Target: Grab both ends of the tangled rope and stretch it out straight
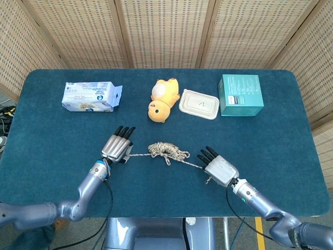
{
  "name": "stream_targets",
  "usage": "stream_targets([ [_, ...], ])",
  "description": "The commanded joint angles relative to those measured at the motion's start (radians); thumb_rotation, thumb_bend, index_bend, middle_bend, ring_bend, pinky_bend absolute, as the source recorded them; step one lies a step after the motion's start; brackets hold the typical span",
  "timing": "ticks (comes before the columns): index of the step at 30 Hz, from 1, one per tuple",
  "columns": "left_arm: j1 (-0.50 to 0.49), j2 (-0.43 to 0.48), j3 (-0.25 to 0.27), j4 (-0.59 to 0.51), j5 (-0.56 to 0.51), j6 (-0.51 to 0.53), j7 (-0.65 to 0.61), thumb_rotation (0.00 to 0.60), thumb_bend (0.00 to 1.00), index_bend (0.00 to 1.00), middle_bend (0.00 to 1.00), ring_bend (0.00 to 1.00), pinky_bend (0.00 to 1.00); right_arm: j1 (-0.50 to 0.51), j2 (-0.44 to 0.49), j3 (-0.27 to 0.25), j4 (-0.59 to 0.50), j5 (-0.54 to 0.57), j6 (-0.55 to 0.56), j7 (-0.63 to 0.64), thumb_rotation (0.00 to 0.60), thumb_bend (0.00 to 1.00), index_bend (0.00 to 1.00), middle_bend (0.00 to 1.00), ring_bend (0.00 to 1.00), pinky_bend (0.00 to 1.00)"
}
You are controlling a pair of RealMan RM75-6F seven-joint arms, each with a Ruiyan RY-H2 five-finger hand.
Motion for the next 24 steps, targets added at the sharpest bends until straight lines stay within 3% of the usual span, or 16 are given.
stream_targets([
  [1, 0.009, 0.010, 0.004, 0.006, 0.007, -0.002, -0.014, 0.600, 0.40, 0.67, 0.00, 0.00, 0.00, 0.000, -0.002, 0.003, -0.001, 0.003, -0.001, -0.007, 0.600, 0.42, 0.69, 0.11, 0.00, 0.00],
  [15, 0.028, 0.038, 0.001, 0.039, 0.017, -0.005, -0.045, 0.600, 0.40, 0.67, 0.00, 0.00, 0.00, -0.010, 0.021, 0.020, 0.021, 0.030, 0.013, -0.040, 0.600, 0.41, 0.69, 0.11, 0.00, 0.00],
  [24, 0.074, 0.111, 0.010, 0.105, 0.036, -0.014, -0.120, 0.600, 0.40, 0.67, 0.00, 0.00, 0.00, -0.048, 0.108, 0.042, 0.063, 0.100, 0.038, -0.030, 0.600, 0.41, 0.69, 0.11, 0.00, 0.00],
])
